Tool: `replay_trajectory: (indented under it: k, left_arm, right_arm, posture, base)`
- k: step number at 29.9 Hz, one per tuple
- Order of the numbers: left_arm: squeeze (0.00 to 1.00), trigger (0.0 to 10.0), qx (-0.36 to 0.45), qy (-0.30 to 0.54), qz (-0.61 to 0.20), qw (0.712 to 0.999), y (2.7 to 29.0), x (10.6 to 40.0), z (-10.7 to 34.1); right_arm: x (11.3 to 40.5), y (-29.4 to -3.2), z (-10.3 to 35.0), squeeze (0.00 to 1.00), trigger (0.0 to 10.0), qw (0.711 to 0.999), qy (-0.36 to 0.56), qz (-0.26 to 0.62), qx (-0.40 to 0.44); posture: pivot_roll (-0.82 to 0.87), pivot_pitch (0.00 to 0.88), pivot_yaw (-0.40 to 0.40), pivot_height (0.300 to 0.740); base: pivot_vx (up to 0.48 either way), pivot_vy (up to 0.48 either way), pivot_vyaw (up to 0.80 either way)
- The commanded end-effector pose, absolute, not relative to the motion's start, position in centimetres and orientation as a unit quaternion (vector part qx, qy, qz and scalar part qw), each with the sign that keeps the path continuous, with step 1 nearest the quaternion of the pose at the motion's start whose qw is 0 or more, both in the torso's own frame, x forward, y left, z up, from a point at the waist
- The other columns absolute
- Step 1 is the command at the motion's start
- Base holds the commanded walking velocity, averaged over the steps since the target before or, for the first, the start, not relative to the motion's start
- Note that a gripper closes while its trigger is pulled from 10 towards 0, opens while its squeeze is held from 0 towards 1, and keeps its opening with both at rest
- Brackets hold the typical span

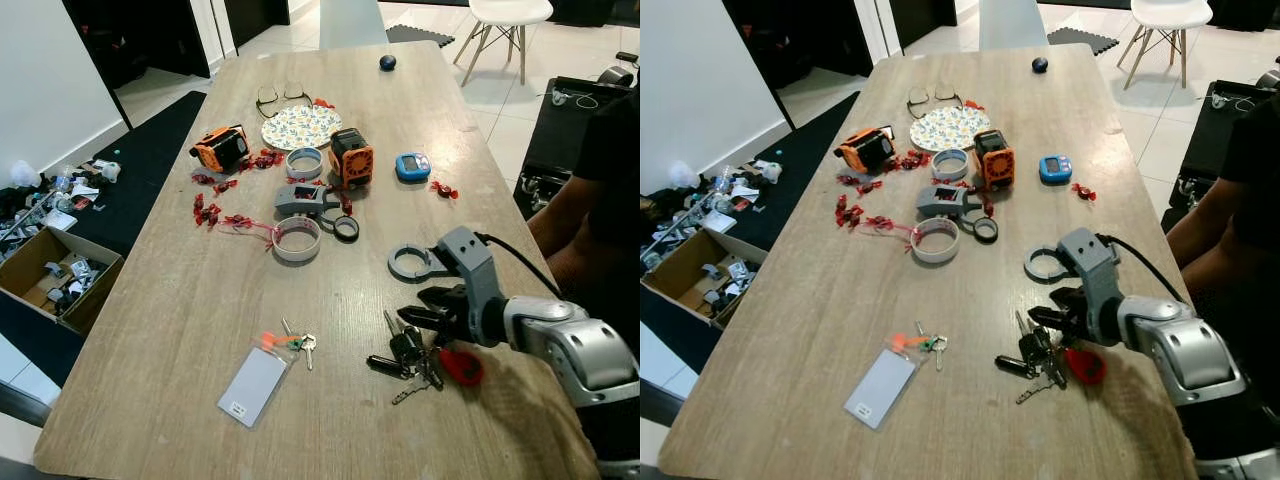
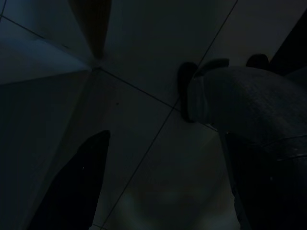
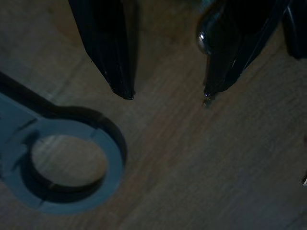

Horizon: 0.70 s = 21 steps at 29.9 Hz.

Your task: Hang keys on a hook

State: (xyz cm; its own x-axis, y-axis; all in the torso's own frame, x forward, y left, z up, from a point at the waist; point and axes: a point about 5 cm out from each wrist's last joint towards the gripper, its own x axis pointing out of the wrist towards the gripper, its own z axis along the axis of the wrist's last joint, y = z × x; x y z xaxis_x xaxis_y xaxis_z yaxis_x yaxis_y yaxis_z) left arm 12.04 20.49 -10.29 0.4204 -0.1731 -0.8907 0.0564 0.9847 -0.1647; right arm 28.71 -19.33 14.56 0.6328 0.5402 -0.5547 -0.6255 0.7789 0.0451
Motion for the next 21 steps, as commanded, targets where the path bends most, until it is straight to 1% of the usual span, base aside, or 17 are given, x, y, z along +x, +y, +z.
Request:
replay_trajectory:
  k: [1,4,7,8,12,15,18,19,21]
  left_arm:
    - [0.0,10.0,-0.056,0.542,-0.066,0.836,20.6,11.4,-10.5]
    - [0.0,10.0,-0.055,0.543,-0.066,0.836,20.6,11.4,-10.5]
    - [0.0,10.0,-0.055,0.543,-0.066,0.835,20.6,11.4,-10.5]
    - [0.0,10.0,-0.055,0.543,-0.067,0.835,20.6,11.4,-10.5]
    - [0.0,10.0,-0.055,0.544,-0.069,0.835,20.5,11.4,-10.5]
    - [0.0,10.0,-0.054,0.544,-0.07,0.835,20.5,11.4,-10.5]
    - [0.0,10.0,-0.053,0.544,-0.073,0.834,20.5,11.4,-10.5]
    - [0.0,10.0,-0.051,0.545,-0.074,0.834,20.5,11.4,-10.5]
    - [0.0,10.0,-0.05,0.545,-0.076,0.833,20.5,11.4,-10.5]
  right_arm:
    - [28.1,-18.3,13.2,0.0,10.0,0.885,0.31,0.339,-0.074]
    - [27.8,-17.7,12.9,0.0,10.0,0.877,0.32,0.349,-0.084]
    - [27.7,-17.6,12.8,0.0,10.0,0.875,0.32,0.352,-0.087]
    - [27.3,-17.2,12.8,0.0,10.0,0.867,0.325,0.366,-0.094]
    - [26.9,-17.0,12.8,0.0,10.0,0.86,0.329,0.377,-0.106]
    - [27.1,-17.5,12.9,0.0,10.0,0.862,0.326,0.367,-0.123]
    - [27.2,-17.5,13.0,0.0,10.0,0.864,0.319,0.369,-0.123]
    - [26.9,-17.0,13.2,0.0,10.0,0.859,0.308,0.39,-0.125]
    - [26.8,-16.7,13.4,0.0,10.0,0.854,0.3,0.405,-0.127]
  posture:
    - [-0.13,0.115,0.128,0.74]
    - [-0.13,0.115,0.128,0.74]
    - [-0.13,0.115,0.128,0.74]
    - [-0.13,0.115,0.128,0.74]
    - [-0.13,0.12,0.122,0.74]
    - [-0.13,0.12,0.122,0.74]
    - [-0.13,0.117,0.12,0.74]
    - [-0.13,0.117,0.12,0.74]
    - [-0.13,0.117,0.12,0.74]
  base:
    - [0.0,0.0,0.0]
    - [0.0,0.0,0.0]
    - [0.0,0.0,0.0]
    - [0.0,0.0,0.0]
    - [0.0,0.0,0.0]
    - [0.0,0.0,0.0]
    - [0.0,0.0,0.0]
    - [0.0,0.0,0.0]
    - [0.0,0.0,0.0]
